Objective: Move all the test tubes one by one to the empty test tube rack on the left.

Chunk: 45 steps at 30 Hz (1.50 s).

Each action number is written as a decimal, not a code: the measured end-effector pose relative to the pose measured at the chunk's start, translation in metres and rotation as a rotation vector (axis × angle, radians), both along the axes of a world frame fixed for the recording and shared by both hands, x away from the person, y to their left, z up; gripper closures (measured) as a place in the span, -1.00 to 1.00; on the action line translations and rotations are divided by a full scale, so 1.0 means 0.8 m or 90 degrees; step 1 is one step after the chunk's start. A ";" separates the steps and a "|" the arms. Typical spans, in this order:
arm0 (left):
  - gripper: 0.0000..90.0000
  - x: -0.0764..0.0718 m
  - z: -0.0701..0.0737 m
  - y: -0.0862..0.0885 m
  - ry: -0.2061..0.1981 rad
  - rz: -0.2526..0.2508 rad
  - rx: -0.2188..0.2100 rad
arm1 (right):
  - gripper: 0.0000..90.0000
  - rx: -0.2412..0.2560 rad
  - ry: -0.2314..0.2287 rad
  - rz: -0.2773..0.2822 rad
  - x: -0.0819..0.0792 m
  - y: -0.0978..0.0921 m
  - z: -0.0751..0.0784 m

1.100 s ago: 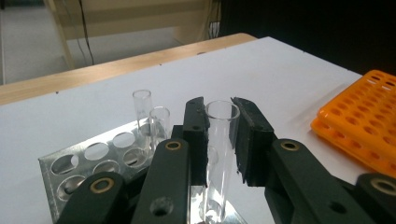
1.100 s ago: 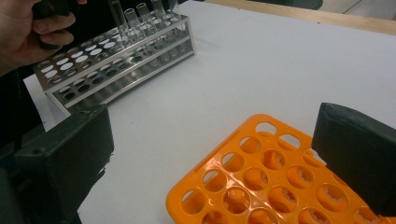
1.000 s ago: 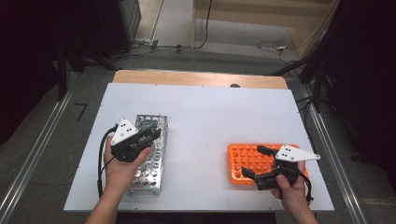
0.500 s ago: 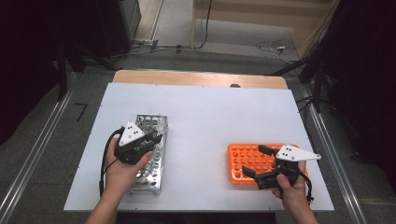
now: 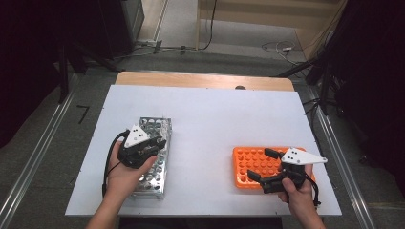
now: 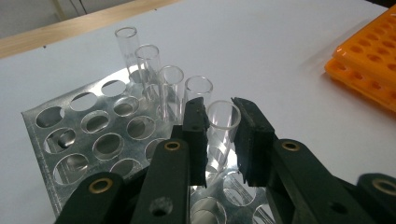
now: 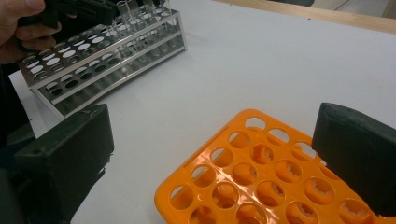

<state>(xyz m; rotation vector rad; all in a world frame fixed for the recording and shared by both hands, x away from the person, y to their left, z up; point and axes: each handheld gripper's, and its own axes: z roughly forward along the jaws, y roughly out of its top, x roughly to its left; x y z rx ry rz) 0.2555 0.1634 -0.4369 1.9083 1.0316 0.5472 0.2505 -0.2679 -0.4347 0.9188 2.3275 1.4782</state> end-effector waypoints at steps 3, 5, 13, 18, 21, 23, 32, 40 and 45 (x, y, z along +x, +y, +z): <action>0.68 0.001 -0.001 -0.001 0.005 -0.002 0.007 | -1.00 0.000 0.002 0.000 0.000 0.000 0.000; 0.67 0.001 -0.001 -0.002 0.006 -0.004 0.011 | -1.00 0.000 0.002 0.000 0.000 0.000 -0.001; 0.67 0.003 -0.002 -0.003 0.017 -0.003 0.016 | -1.00 -0.002 0.003 0.001 0.000 0.001 -0.001; 0.67 0.005 -0.002 -0.003 0.027 0.000 0.019 | -1.00 -0.002 0.004 0.001 0.000 0.002 -0.001; 0.67 0.005 -0.002 -0.004 0.029 0.001 0.020 | -1.00 -0.003 0.004 0.001 0.001 0.002 -0.001; 0.67 0.005 -0.002 -0.003 0.032 0.000 0.018 | -1.00 -0.003 0.004 0.002 0.000 0.002 -0.001; 0.65 0.007 -0.001 -0.003 0.037 0.004 0.014 | -1.00 -0.003 0.004 0.002 0.000 0.003 -0.002; 0.48 0.006 0.001 -0.002 0.037 0.008 0.006 | -1.00 -0.003 0.004 0.002 0.001 0.002 -0.002; 0.35 0.005 0.003 -0.001 0.032 0.011 -0.001 | -1.00 -0.003 0.003 0.001 0.001 0.001 -0.001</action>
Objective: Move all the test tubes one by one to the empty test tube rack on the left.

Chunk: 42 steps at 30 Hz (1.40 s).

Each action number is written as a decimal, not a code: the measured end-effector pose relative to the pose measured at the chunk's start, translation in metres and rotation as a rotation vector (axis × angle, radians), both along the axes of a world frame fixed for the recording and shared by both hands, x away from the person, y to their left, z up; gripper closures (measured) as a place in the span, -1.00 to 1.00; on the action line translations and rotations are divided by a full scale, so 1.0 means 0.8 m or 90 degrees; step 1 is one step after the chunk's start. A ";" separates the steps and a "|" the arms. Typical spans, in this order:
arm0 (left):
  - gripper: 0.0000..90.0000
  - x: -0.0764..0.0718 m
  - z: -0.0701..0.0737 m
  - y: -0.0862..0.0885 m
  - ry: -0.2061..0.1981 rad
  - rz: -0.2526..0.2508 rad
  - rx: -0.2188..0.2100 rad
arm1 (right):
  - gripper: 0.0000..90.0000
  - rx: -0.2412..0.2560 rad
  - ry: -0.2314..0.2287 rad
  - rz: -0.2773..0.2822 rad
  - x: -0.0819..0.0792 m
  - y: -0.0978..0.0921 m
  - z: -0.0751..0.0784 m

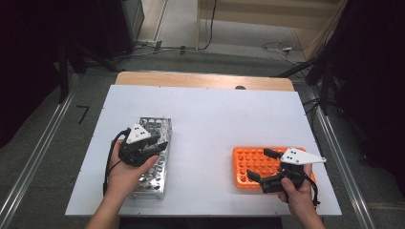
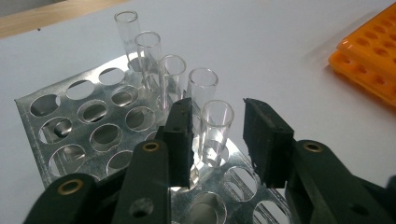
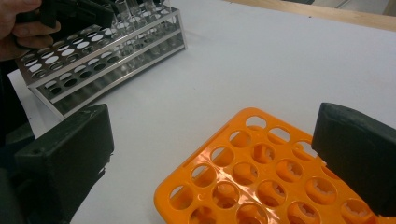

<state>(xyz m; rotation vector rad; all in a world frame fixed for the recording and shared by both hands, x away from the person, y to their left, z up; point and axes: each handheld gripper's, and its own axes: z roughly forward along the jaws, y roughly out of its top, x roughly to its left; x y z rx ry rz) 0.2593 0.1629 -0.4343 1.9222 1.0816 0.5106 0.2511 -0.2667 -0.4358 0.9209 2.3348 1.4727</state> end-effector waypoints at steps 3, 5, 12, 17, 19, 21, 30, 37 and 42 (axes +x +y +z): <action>0.25 -0.001 0.002 0.002 -0.005 0.001 -0.009 | -1.00 0.000 0.000 0.000 0.000 -0.001 0.000; 0.17 -0.002 0.003 0.003 -0.010 0.002 -0.015 | -1.00 0.001 -0.001 0.000 0.000 -0.001 0.000; -0.18 -0.006 0.008 0.006 -0.030 0.003 -0.039 | -1.00 0.001 -0.002 -0.001 0.000 -0.002 0.001; -0.42 -0.010 0.012 0.008 -0.045 -0.013 -0.073 | -1.00 0.002 -0.003 -0.003 0.000 -0.003 0.002; -0.50 -0.011 0.013 0.007 -0.049 -0.020 -0.086 | -1.00 0.002 -0.003 -0.004 0.001 -0.003 0.002; -0.59 -0.013 0.014 0.008 -0.054 -0.031 -0.100 | -1.00 0.002 -0.003 -0.005 0.001 -0.003 0.001; -0.98 -0.023 0.017 0.009 -0.081 -0.055 -0.126 | -1.00 0.004 -0.004 -0.010 0.002 -0.008 0.002; -1.00 -0.034 0.018 0.015 -0.098 -0.062 -0.139 | -1.00 0.006 -0.006 -0.020 0.004 -0.013 0.001; -1.00 -0.044 0.015 0.023 -0.106 -0.060 -0.149 | -1.00 0.005 -0.011 -0.028 0.006 -0.021 0.002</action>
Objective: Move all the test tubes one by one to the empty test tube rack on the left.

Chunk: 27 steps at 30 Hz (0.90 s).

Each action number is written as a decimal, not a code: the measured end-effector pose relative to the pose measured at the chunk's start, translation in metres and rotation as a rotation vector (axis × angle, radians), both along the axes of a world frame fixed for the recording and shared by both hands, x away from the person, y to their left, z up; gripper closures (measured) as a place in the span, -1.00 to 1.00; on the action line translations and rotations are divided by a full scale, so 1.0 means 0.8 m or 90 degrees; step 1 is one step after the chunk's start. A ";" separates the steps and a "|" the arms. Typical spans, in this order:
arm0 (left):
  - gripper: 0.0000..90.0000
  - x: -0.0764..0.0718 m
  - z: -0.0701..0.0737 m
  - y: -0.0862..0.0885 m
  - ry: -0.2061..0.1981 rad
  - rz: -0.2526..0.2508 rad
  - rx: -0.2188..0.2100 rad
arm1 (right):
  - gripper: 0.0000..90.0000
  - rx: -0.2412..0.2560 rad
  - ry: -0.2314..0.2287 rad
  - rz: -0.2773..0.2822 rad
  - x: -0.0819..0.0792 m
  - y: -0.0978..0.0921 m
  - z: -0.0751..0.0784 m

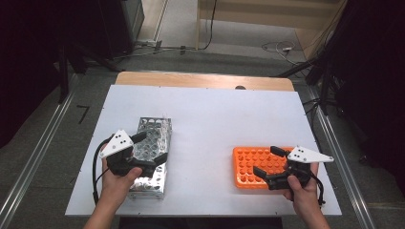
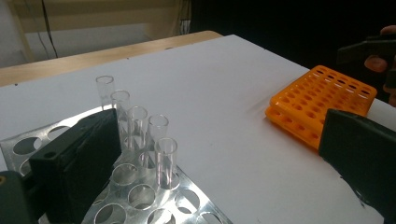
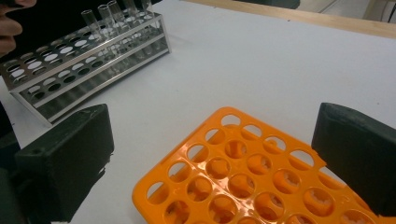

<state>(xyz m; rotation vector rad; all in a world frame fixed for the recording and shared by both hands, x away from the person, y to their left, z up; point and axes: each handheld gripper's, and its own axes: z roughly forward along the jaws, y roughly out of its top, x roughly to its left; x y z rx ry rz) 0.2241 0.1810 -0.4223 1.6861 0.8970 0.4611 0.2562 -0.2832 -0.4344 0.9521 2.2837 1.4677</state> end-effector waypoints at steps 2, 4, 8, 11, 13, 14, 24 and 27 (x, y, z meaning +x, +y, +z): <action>-1.00 -0.005 -0.001 0.003 -0.004 0.003 0.001 | -1.00 -0.001 -0.001 -0.005 0.001 -0.003 0.000; -1.00 -0.010 -0.001 0.006 -0.009 0.003 0.000 | -1.00 -0.002 -0.005 -0.010 0.001 -0.006 0.000; -1.00 -0.019 -0.003 0.016 -0.014 0.010 -0.005 | -1.00 -0.003 -0.008 -0.017 0.004 -0.013 -0.002; -1.00 -0.026 -0.007 0.024 -0.016 0.016 -0.007 | -1.00 -0.005 -0.010 -0.021 0.006 -0.017 -0.003; -1.00 -0.030 -0.010 0.029 -0.018 0.018 -0.010 | -1.00 -0.006 -0.011 -0.024 0.007 -0.019 -0.003; -1.00 -0.031 -0.011 0.032 -0.017 0.017 -0.014 | -1.00 -0.006 -0.011 -0.026 0.008 -0.020 -0.004; -1.00 -0.046 -0.024 0.055 -0.023 0.021 -0.030 | -1.00 -0.004 -0.023 -0.042 0.015 -0.043 -0.009; -1.00 -0.047 -0.028 0.063 -0.026 0.025 -0.030 | -1.00 0.002 -0.028 -0.047 0.016 -0.053 -0.010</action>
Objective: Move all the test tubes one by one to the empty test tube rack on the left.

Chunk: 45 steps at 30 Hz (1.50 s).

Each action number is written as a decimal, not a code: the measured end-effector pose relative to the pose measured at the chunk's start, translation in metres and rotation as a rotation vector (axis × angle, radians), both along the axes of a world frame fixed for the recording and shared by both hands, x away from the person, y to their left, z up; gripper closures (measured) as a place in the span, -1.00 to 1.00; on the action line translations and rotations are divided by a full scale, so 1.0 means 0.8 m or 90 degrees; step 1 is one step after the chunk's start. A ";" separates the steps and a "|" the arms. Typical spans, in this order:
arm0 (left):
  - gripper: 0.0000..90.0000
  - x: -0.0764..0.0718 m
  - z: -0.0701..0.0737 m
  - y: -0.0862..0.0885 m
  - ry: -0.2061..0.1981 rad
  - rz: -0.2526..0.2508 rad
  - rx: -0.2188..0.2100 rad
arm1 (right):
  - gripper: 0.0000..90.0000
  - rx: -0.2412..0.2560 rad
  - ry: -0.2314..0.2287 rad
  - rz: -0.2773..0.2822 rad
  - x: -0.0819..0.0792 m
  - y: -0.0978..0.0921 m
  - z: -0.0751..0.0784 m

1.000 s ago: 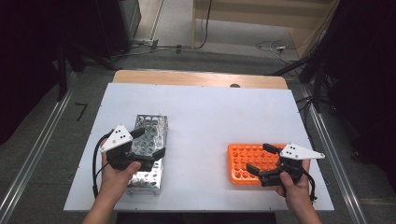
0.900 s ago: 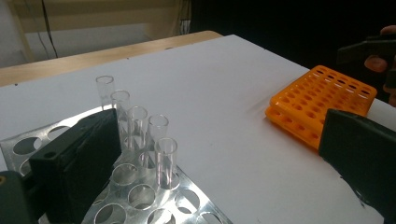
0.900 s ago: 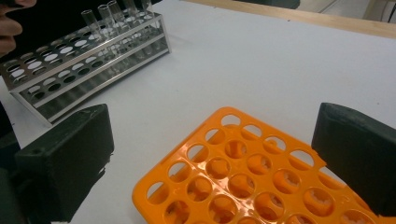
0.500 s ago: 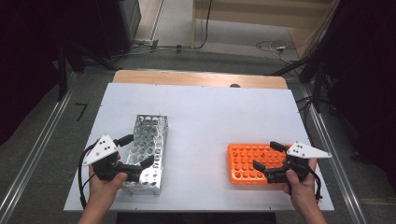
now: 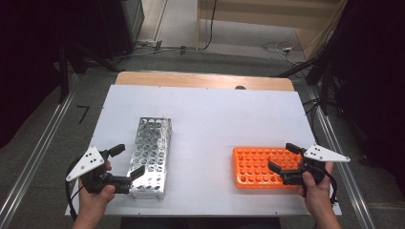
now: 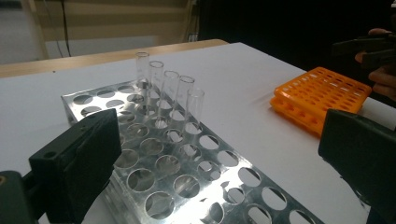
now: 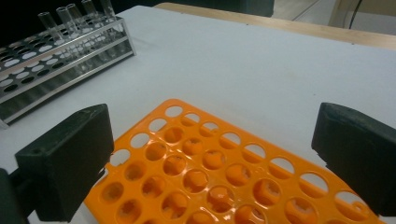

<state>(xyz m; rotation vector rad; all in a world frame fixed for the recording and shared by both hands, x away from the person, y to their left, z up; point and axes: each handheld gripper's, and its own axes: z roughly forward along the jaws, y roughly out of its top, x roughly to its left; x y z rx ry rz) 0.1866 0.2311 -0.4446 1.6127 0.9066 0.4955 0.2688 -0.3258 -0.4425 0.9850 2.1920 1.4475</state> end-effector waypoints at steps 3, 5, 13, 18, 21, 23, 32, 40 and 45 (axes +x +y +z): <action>-1.00 0.002 -0.003 0.006 0.005 0.008 -0.007 | -1.00 -0.002 -0.003 -0.010 0.001 -0.010 -0.002; -1.00 0.001 -0.003 0.009 0.002 0.009 -0.010 | -1.00 0.000 0.000 -0.017 0.002 -0.018 -0.004; -1.00 0.002 -0.005 0.015 0.001 0.014 -0.012 | -1.00 0.006 0.013 -0.031 0.009 -0.034 -0.012; -1.00 0.003 -0.006 0.012 0.004 0.010 -0.013 | -1.00 0.005 0.012 -0.038 0.011 -0.038 -0.015; -1.00 0.004 -0.007 0.011 0.006 0.009 -0.012 | -1.00 0.005 0.016 -0.037 0.012 -0.039 -0.016; -1.00 0.005 -0.008 0.011 0.008 0.009 -0.009 | -1.00 0.006 0.017 -0.038 0.012 -0.039 -0.016; -1.00 0.005 -0.010 0.007 0.013 0.004 -0.009 | -1.00 0.009 0.021 -0.038 0.013 -0.039 -0.017; -1.00 0.006 -0.010 0.005 0.013 0.001 -0.007 | -1.00 0.010 0.024 -0.037 0.014 -0.039 -0.018; -1.00 0.006 -0.009 0.005 0.013 0.001 -0.007 | -1.00 0.009 0.024 -0.037 0.014 -0.038 -0.018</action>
